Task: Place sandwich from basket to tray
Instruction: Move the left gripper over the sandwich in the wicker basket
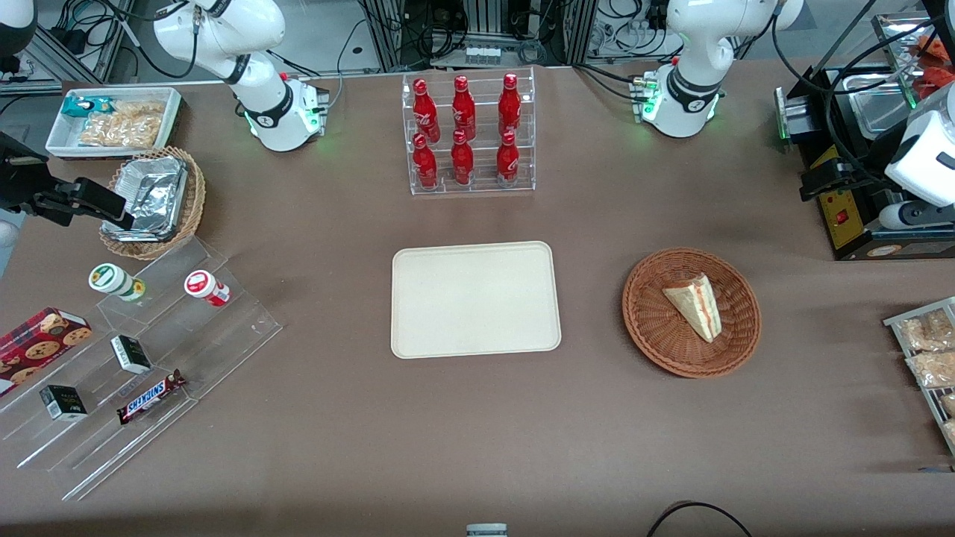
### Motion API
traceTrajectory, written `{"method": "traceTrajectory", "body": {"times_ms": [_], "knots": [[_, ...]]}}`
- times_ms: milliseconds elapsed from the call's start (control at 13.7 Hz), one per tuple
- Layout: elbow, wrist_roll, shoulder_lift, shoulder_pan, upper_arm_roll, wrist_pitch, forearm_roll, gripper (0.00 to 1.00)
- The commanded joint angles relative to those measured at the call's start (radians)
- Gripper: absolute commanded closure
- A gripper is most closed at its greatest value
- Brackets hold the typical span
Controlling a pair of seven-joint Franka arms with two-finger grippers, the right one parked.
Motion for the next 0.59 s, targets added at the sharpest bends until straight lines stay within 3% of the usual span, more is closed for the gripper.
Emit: {"method": "traceTrajectory", "body": {"times_ms": [0,366,512], "knots": [[0.018,0.011,0.020,-0.005,-0.001,0.009,-0.003,0.00],[-0.012,0.010,0.073,-0.005,-0.001,0.018,-0.008,0.00],[-0.080,0.010,0.072,-0.005,-0.001,0.096,-0.013,0.00]]}}
